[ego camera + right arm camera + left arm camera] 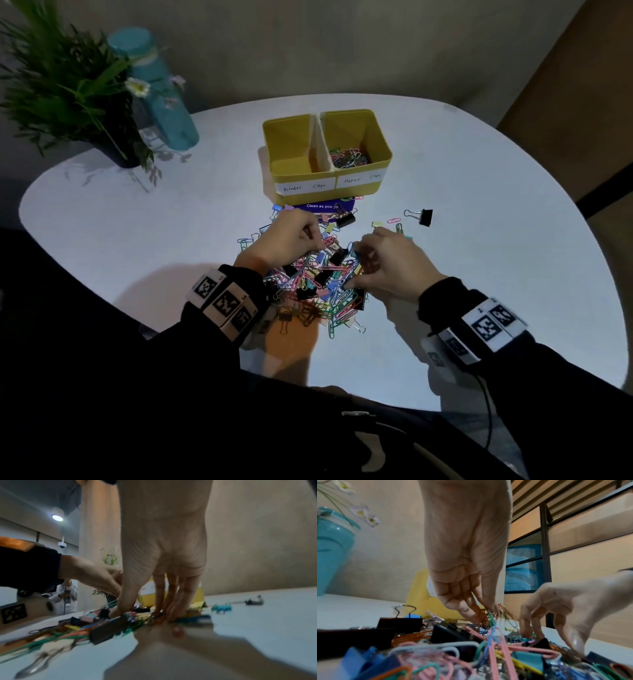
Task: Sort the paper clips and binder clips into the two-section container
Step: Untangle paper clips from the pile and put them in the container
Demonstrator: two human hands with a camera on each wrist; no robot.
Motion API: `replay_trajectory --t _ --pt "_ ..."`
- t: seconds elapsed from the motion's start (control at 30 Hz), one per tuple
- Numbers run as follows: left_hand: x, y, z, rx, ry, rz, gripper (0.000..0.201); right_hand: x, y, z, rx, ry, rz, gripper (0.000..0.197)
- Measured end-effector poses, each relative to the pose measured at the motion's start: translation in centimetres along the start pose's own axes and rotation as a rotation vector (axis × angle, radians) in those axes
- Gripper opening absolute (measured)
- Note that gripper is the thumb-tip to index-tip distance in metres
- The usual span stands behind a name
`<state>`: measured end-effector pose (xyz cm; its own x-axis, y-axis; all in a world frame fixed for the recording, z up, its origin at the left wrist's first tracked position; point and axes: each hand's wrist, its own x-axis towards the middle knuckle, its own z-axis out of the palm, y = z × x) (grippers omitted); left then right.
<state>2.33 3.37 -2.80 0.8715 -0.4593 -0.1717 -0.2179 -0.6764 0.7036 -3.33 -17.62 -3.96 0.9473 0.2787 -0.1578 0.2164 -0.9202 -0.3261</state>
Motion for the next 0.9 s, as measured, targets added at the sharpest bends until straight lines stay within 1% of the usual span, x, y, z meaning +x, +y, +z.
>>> replay_trajectory --t 0.07,0.13,0.2,0.23,0.27,0.33,0.4,0.5,0.57,0.63,0.67,0.73,0.83,0.9 --pt "-0.1 0.1 0.0 -0.049 0.030 0.010 0.009 0.6 -0.3 0.8 0.038 0.001 0.039 0.061" --pt "-0.2 -0.1 0.1 -0.100 0.062 -0.002 0.007 1.2 -0.2 1.2 0.093 0.008 0.036 0.045" --pt "-0.2 -0.5 0.3 -0.156 0.081 -0.027 0.013 1.6 -0.2 1.2 0.139 0.002 0.005 0.026" --pt "-0.3 -0.5 0.5 -0.170 0.081 -0.033 0.016 1.6 -0.2 1.1 0.157 -0.006 -0.005 0.019" --pt "-0.3 -0.5 0.6 -0.173 0.079 -0.034 0.018 1.7 0.0 0.9 0.189 -0.005 -0.004 0.017" --pt "-0.4 -0.5 0.6 -0.166 0.081 -0.033 0.021 1.8 0.6 0.3 0.316 0.037 0.046 0.018" --pt "-0.5 -0.3 0.6 -0.160 0.089 -0.041 0.019 1.7 1.3 -0.7 0.463 0.118 0.109 0.020" --pt "-0.4 -0.2 0.5 -0.227 0.102 -0.081 0.012 1.3 1.5 -2.1 0.628 0.158 0.195 0.010" --pt "-0.4 0.0 0.4 -0.276 0.104 -0.108 0.012 1.1 1.5 -2.6 0.815 0.120 0.247 0.004" --pt "-0.3 0.1 0.3 -0.278 0.098 -0.120 0.010 1.1 1.5 -2.8 0.988 0.034 0.299 0.008" --pt "-0.3 0.2 0.2 -0.282 0.097 -0.124 0.008 1.2 1.3 -2.9 1.040 -0.008 0.316 0.010" --pt "-0.3 0.2 -0.1 -0.330 0.081 -0.140 0.010 1.4 1.0 -2.9 1.093 -0.057 0.334 0.015" --pt "-0.5 0.5 -0.5 -0.453 0.047 -0.121 0.024 1.5 0.6 -3.0 1.145 -0.088 0.342 0.018" --pt "-0.8 1.0 -0.9 -0.507 0.080 -0.100 0.023 1.4 0.5 -2.8 1.123 -0.115 0.332 0.022"
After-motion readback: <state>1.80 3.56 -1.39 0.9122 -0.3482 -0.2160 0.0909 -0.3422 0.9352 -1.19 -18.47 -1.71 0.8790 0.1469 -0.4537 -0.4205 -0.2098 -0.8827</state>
